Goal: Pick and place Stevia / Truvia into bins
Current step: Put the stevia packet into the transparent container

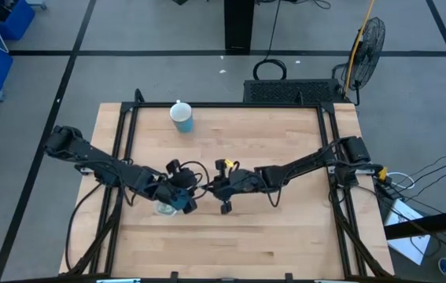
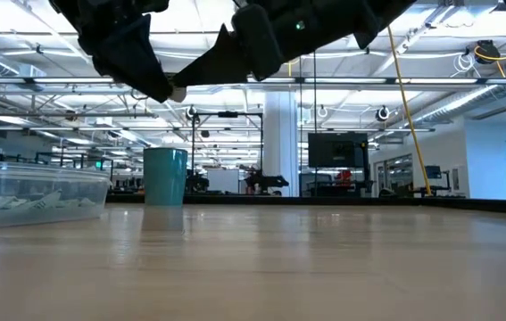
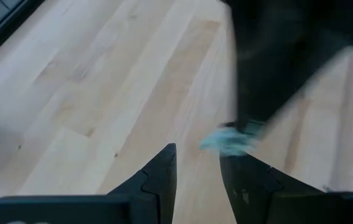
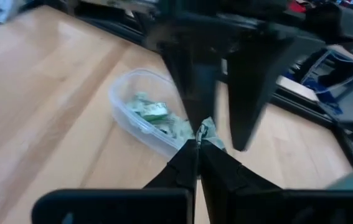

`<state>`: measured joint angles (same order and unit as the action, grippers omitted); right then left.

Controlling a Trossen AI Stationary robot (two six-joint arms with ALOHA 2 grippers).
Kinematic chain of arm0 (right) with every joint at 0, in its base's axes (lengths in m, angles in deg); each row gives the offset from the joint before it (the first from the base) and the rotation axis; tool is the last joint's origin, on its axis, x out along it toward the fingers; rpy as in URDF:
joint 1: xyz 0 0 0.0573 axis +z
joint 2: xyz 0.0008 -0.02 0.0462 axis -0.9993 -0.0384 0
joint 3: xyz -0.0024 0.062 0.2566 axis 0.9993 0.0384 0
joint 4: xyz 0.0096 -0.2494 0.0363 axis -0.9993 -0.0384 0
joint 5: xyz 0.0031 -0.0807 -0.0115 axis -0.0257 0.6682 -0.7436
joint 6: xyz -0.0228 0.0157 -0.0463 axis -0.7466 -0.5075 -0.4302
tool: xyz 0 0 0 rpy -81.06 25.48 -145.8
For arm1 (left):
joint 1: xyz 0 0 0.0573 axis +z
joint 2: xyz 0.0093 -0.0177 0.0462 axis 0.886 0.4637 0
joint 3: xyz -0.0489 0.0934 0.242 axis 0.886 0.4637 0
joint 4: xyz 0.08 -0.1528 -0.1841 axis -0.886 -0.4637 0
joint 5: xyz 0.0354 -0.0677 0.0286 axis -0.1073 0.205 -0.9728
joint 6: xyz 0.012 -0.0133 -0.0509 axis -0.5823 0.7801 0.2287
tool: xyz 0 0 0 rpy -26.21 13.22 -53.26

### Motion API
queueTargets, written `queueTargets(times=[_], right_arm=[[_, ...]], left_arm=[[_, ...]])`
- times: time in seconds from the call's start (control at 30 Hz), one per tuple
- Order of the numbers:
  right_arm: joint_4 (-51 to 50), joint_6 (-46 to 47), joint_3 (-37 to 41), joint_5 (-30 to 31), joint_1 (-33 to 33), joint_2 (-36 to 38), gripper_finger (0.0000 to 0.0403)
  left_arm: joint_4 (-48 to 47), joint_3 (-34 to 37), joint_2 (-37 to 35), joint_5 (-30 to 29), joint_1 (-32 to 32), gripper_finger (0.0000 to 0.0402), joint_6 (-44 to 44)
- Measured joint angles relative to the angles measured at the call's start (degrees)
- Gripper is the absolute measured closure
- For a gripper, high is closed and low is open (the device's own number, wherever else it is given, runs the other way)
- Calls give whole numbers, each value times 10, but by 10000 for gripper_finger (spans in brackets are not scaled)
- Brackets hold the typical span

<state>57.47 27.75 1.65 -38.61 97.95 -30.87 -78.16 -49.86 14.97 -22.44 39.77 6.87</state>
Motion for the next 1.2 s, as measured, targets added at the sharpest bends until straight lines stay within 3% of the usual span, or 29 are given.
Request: queueTargets(times=[0.23, 0.43, 0.77, 0.9, 1.1, 1.2], right_arm=[[-2, -14, 0, 18, -12, 0, 397], [-6, 18, 0, -53, -16, 0, 397], [-5, 19, 0, -55, -27, 0, 397], [11, 18, 0, -56, -30, 0, 397], [14, 20, 0, -57, -30, 0, 396], [14, 27, 0, -57, -30, 0, 390]], left_arm=[[11, 0, 0, -2, -15, 275, -8], [11, 0, 0, -3, -10, 275, -30], [12, 0, 0, 20, -9, 276, -49], [13, 0, 0, 23, -9, 305, -65], [14, 0, 0, 27, 1, 384, -79], [14, 0, 0, 28, 4, 389, -80]])
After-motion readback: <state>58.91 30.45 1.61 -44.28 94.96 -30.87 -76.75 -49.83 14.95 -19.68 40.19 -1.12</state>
